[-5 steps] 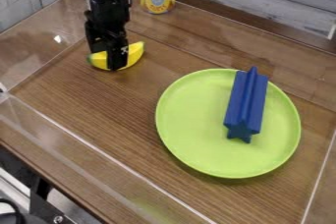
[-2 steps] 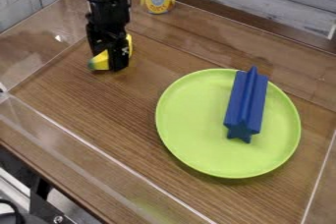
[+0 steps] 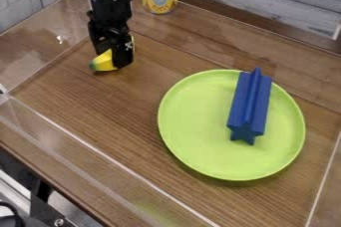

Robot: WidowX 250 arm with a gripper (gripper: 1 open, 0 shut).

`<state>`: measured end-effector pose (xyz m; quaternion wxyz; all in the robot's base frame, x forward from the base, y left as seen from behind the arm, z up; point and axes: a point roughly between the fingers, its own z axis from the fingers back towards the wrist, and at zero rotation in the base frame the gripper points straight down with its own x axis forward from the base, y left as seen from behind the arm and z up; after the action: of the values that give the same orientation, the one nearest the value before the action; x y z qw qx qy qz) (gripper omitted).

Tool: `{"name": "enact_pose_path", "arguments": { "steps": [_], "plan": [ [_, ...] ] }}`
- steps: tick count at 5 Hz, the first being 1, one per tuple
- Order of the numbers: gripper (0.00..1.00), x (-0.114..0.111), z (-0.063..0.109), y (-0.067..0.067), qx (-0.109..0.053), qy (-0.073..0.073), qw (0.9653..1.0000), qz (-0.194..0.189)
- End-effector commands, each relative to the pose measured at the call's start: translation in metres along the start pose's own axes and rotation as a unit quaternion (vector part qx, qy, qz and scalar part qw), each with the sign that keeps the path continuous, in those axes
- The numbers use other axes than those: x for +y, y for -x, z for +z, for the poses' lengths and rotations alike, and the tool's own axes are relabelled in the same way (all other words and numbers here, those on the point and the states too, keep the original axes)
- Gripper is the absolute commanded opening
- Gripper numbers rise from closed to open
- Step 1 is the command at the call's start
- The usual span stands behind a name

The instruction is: Remove the banana from inside the green plate and put it on the table

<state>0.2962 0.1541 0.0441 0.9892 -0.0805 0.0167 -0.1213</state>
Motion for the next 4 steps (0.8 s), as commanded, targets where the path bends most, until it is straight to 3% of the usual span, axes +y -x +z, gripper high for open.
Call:
{"name": "enact_pose_path", "arguments": {
  "steps": [1, 4],
  "plan": [
    [1.0, 0.001, 0.044, -0.006, -0.047, -0.032, 0.9984, 0.002],
    [1.0, 0.003, 0.067, -0.012, -0.078, -0.018, 0.9968, 0.004]
  ]
}}
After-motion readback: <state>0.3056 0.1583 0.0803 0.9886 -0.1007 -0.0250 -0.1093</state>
